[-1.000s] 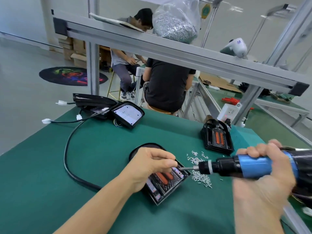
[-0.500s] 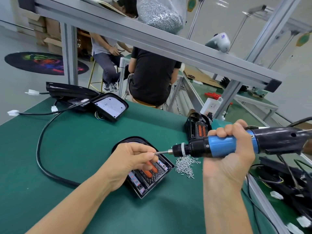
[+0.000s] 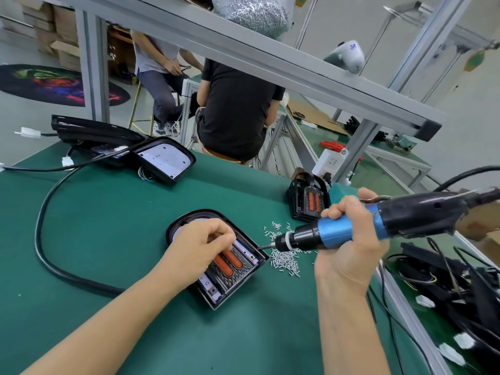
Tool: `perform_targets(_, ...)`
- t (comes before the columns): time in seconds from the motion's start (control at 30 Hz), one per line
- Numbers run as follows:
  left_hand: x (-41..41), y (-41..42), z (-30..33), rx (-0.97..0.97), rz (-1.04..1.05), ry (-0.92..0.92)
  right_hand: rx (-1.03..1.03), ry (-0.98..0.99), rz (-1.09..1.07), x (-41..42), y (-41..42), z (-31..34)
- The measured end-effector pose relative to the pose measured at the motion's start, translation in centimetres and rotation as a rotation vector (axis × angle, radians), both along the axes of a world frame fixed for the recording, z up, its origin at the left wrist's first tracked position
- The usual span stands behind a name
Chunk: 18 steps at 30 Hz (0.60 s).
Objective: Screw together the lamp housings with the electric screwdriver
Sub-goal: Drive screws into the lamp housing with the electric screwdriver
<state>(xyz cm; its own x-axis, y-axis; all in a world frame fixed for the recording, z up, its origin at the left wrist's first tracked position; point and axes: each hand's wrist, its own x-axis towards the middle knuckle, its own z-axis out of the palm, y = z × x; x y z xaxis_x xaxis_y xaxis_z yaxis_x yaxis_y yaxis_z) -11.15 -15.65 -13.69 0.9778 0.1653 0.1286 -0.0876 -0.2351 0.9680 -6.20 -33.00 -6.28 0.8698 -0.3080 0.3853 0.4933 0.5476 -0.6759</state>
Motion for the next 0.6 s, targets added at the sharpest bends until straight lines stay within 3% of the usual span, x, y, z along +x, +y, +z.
perform_targets(0.17, 0.3, -0.9, -0.6, 0.198, 0.028, -0.002, -0.05, 0.017, -0.036, 0.7, 0.0, -1.6)
perform_targets(0.6, 0.9, -1.4, -0.7, 0.23, 0.039, 0.042, -0.089, 0.004, 0.002, 1.1, 0.2, -2.6)
